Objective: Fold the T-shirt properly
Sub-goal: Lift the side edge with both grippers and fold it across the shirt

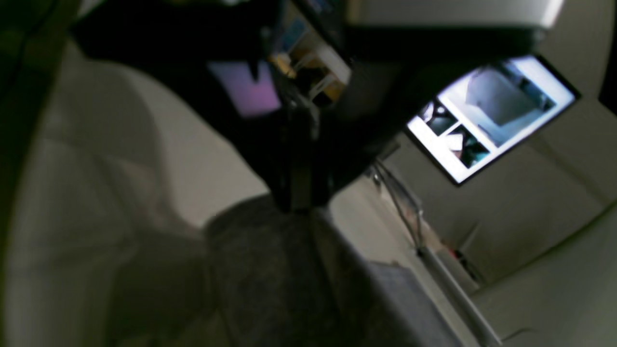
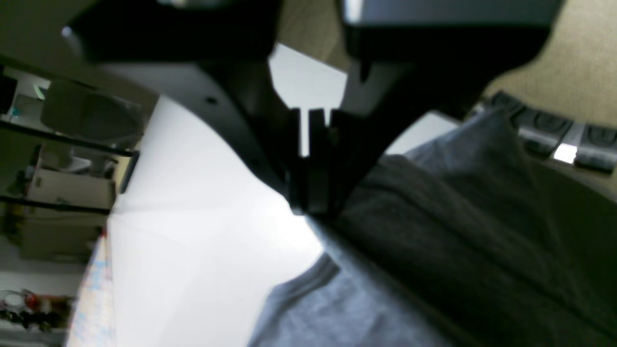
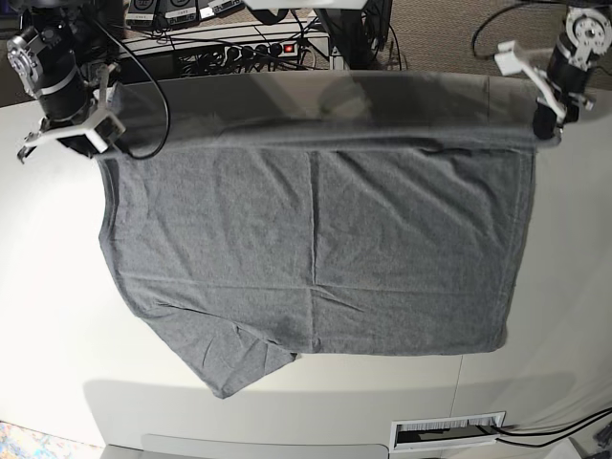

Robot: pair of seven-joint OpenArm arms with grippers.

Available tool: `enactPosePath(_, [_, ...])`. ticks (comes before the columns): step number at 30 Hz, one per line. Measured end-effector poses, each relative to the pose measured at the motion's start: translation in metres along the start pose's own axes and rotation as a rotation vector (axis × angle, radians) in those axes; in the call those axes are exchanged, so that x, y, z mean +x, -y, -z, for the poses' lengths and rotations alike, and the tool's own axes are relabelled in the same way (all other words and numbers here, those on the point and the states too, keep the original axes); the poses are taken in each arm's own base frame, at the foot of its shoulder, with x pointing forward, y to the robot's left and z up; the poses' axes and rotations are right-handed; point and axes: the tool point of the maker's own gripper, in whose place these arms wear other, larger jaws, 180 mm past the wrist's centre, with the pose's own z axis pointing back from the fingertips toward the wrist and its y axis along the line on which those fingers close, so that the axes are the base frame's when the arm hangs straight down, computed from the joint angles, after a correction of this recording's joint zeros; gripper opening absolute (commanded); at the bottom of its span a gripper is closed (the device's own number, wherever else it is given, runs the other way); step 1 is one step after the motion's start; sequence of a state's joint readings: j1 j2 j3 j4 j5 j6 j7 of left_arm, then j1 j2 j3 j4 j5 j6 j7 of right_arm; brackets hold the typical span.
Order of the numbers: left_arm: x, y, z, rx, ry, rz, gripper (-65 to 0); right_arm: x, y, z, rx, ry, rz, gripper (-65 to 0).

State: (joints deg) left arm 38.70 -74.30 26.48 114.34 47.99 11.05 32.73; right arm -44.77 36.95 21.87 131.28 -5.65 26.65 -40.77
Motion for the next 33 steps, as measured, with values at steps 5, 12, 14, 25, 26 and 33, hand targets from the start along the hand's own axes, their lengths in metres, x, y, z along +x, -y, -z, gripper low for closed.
enactPosePath(5, [-0.001, -0.035, 0.021, 0.069, 0.031, -0.131, -65.0, 0.005, 0.017, 0.010, -0.046, 0.027, 0.029, -65.0])
enactPosePath(12, [-0.001, -0.077, 0.042, 0.156, 0.040, -0.335, -65.0, -0.001, 0.039, 0.033, -0.080, 0.037, 0.133, -65.0])
enactPosePath(14, [-0.003, -0.084, 0.047, 0.177, 0.032, -0.360, -65.0, 0.000, 0.046, 0.038, -0.095, 0.051, 0.157, -65.0])
enactPosePath(25, [-0.010, -0.102, 0.078, 0.243, 0.050, -0.483, -65.0, 0.006, 0.067, 0.061, -0.111, 0.102, 0.275, -65.0])
enactPosePath(26, [-0.012, -0.104, 0.081, 0.251, 0.050, -0.492, -65.0, 0.007, 0.067, 0.063, -0.107, 0.105, 0.276, -65.0])
enactPosePath(33, [-0.031, -0.116, 0.098, 0.280, 0.019, -0.564, -65.0, 0.026, 0.050, 0.074, -0.050, 0.140, 0.256, -65.0])
